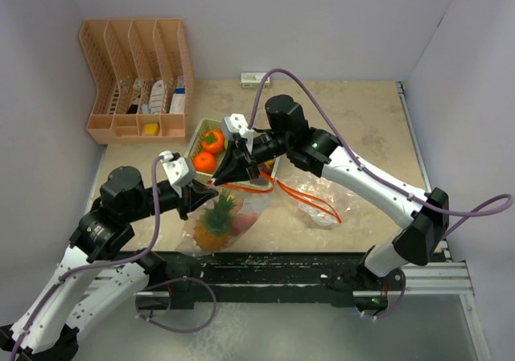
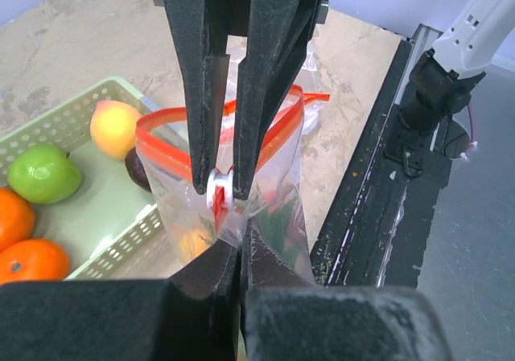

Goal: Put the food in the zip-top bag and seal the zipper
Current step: Zip the zipper food storage bag at the center of the board.

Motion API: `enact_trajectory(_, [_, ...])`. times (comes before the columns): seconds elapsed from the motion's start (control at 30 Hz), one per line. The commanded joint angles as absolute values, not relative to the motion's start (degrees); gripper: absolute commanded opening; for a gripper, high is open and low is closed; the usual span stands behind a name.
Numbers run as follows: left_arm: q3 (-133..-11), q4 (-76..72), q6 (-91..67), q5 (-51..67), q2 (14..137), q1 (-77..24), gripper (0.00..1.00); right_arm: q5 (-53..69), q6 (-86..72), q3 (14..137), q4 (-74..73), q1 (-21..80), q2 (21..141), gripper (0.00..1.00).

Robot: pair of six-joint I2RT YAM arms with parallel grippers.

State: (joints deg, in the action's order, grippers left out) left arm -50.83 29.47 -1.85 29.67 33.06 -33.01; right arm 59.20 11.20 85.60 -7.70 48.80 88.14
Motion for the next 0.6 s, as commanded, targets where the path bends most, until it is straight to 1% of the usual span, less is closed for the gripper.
enact_trajectory(0.0, [-52.86,27.62,-0.89,28.69,31.49,-32.78,0.0,55.73,12.89,85.7,-10.05,47.62,86.61,0.11])
enact_trajectory(0.17, [-52.7,28.34,-0.63,27.73,30.72,-32.78,0.0,56.23,12.47,85.13,-10.03,46.6,86.13,0.1])
enact_trajectory(0.37, [-50.89,28.02,0.66,26.4,31.38,-32.78,0.0,61.18,9.54,86.34,-7.9,46.59,86.65,0.1])
enact_trajectory(0.4, [-50.44,27.63,1.02,25.88,31.31,-32.78,0.02,61.88,8.98,86.85,-7.9,46.59,86.85,0.09])
enact_trajectory(0.43, [-50.18,27.22,1.2,25.46,31.27,-32.76,0.05,62.11,8.56,87.37,-8.02,46.58,87.17,0.09])
enact_trajectory(0.47, [-49.88,26.78,1.41,25.18,31.35,-32.78,0.1,62.06,8.18,87.92,-8.31,46.58,87.44,0.09])
enact_trajectory(0.5, [-49.83,26.39,1.8,24.92,31.3,-32.78,0.17,61.89,7.91,88.42,-8.7,46.58,87.71,0.08])
enact_trajectory(0.57, [-49.95,26.07,3.58,25.37,31.51,-32.83,0.39,60.94,7.54,89.24,-9.13,46.58,88.32,0.06])
